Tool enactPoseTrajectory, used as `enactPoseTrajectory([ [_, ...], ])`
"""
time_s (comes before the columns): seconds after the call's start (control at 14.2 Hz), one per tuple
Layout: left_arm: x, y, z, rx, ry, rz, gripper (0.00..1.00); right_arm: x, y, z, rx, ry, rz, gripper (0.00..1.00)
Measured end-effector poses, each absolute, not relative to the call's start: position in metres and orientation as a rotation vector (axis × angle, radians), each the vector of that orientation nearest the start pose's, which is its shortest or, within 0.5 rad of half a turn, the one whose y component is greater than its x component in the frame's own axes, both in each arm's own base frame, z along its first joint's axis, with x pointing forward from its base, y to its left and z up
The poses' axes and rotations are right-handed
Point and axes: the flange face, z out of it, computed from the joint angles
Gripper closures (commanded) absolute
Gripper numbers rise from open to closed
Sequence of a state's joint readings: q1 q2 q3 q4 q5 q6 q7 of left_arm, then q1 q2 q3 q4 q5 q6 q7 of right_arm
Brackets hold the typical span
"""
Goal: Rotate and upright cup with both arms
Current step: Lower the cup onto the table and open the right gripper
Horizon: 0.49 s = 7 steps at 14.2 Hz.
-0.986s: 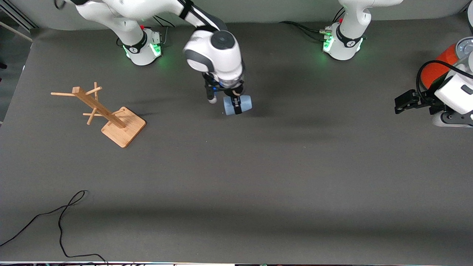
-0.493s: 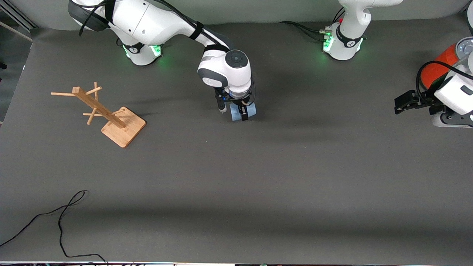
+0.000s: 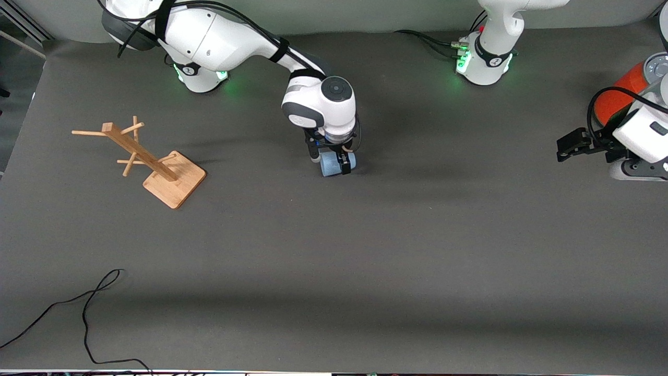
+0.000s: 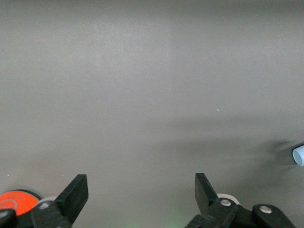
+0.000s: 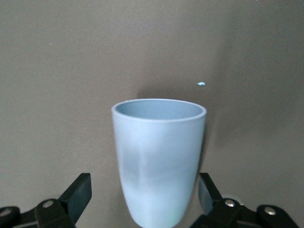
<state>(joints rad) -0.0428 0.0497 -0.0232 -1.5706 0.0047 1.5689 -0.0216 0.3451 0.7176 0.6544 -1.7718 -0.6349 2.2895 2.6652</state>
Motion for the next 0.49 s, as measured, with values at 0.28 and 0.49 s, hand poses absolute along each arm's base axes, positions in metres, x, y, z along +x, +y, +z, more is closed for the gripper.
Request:
enactPoseTrajectory([
  [0.28, 0.564, -0.037, 0.599, -3.134, 0.071, 0.074, 0.0, 0.412, 0.528, 0.244, -2.43, 2.0, -0.139, 0.0],
  [0.49, 0.556, -0.039, 0.599, -3.134, 0.078, 0.067, 0.0, 0.394, 0.552, 0.292, -2.516, 1.962, -0.155, 0.0],
])
